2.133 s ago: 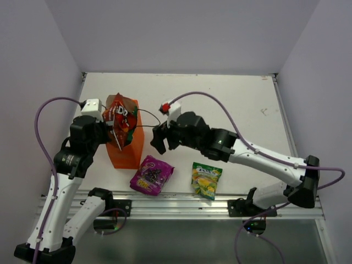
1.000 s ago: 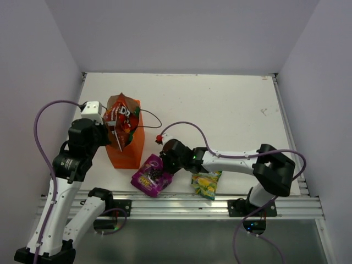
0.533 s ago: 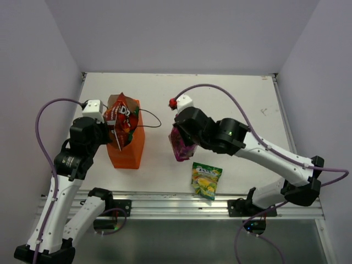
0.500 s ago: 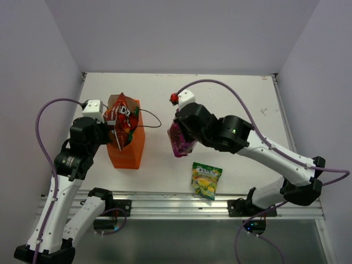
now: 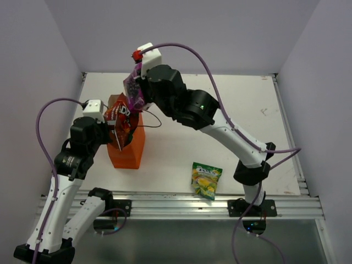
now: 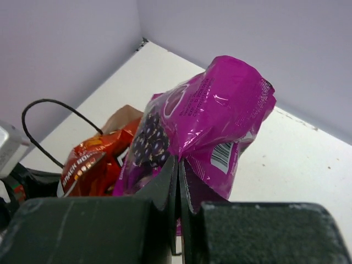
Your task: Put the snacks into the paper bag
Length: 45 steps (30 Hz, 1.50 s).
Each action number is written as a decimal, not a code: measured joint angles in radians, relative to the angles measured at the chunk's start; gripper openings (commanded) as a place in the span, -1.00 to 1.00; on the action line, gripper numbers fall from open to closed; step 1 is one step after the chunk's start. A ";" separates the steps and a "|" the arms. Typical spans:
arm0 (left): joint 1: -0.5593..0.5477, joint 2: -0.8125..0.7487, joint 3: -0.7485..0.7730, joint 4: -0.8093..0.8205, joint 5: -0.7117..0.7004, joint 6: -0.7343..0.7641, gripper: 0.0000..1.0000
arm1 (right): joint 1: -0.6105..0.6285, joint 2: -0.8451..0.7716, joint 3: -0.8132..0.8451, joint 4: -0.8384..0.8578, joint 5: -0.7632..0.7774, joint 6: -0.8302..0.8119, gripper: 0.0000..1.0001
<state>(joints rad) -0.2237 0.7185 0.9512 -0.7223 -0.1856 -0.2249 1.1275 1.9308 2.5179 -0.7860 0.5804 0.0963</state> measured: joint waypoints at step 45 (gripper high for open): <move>0.002 0.022 0.000 0.011 -0.028 0.006 -1.00 | 0.154 0.221 -0.090 -0.041 -0.194 0.085 0.75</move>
<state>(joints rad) -0.2214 0.7403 0.9508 -0.7109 -0.2134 -0.2192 1.2812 2.1517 2.4275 -0.8268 0.3862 0.1814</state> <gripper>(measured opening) 0.008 0.621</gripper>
